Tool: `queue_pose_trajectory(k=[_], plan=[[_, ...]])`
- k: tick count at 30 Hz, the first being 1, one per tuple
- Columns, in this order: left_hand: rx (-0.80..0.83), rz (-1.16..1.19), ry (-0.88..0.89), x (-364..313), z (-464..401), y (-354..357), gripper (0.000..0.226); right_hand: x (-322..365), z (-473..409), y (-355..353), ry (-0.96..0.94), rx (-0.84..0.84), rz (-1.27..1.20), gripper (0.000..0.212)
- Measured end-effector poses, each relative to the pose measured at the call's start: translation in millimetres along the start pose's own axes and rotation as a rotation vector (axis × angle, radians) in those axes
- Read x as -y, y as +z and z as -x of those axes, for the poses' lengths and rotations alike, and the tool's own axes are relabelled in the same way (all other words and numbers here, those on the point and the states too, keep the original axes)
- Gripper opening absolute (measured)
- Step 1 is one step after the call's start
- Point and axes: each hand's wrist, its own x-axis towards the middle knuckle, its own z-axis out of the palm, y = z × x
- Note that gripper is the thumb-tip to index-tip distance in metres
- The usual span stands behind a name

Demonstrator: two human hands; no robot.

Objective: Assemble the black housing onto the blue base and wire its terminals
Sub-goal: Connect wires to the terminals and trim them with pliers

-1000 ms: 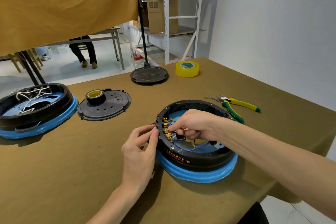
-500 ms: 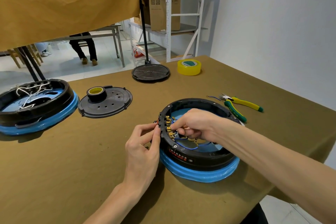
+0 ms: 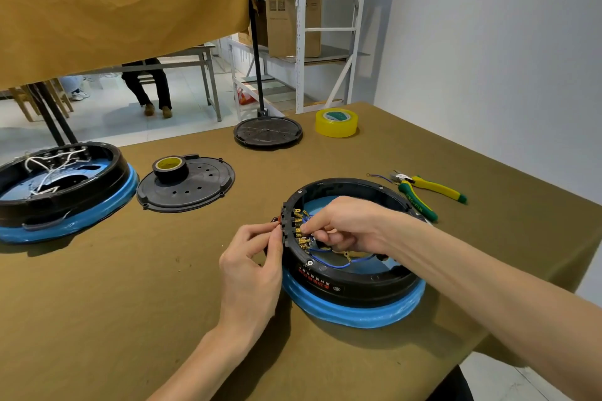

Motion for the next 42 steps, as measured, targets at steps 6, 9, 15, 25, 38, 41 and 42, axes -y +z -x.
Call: queue_pose_trajectory(k=[6,9,15,25,38,41,42], plan=[[0.055,0.034,-0.157,5.0,-15.3,0.1,0.016,10.0,6.2,-18.8,-0.185,-0.131,0.339,0.020],[0.128,0.052,-0.207,6.2,-29.6,5.3,0.029,13.8,-0.1,-19.1,-0.438,-0.416,0.664,0.019],[0.235,0.174,-0.290,15.2,-44.4,12.4,0.035,2.8,-12.3,-6.5,-0.462,-0.260,0.654,0.014],[0.317,0.227,-0.240,22.2,-41.7,12.2,0.028,4.9,-6.6,-12.5,-0.454,-0.265,0.717,0.014],[0.331,0.143,-0.214,23.4,-42.1,12.7,0.028,31.5,-6.4,-17.9,-0.370,-0.076,0.936,0.008],[0.336,0.134,-0.212,22.5,-41.8,12.9,0.028,36.2,-6.6,-18.9,-0.363,-0.043,0.978,0.007],[0.337,0.132,-0.213,22.3,-41.7,12.9,0.028,38.0,-6.6,-19.0,-0.355,-0.033,0.994,0.007]])
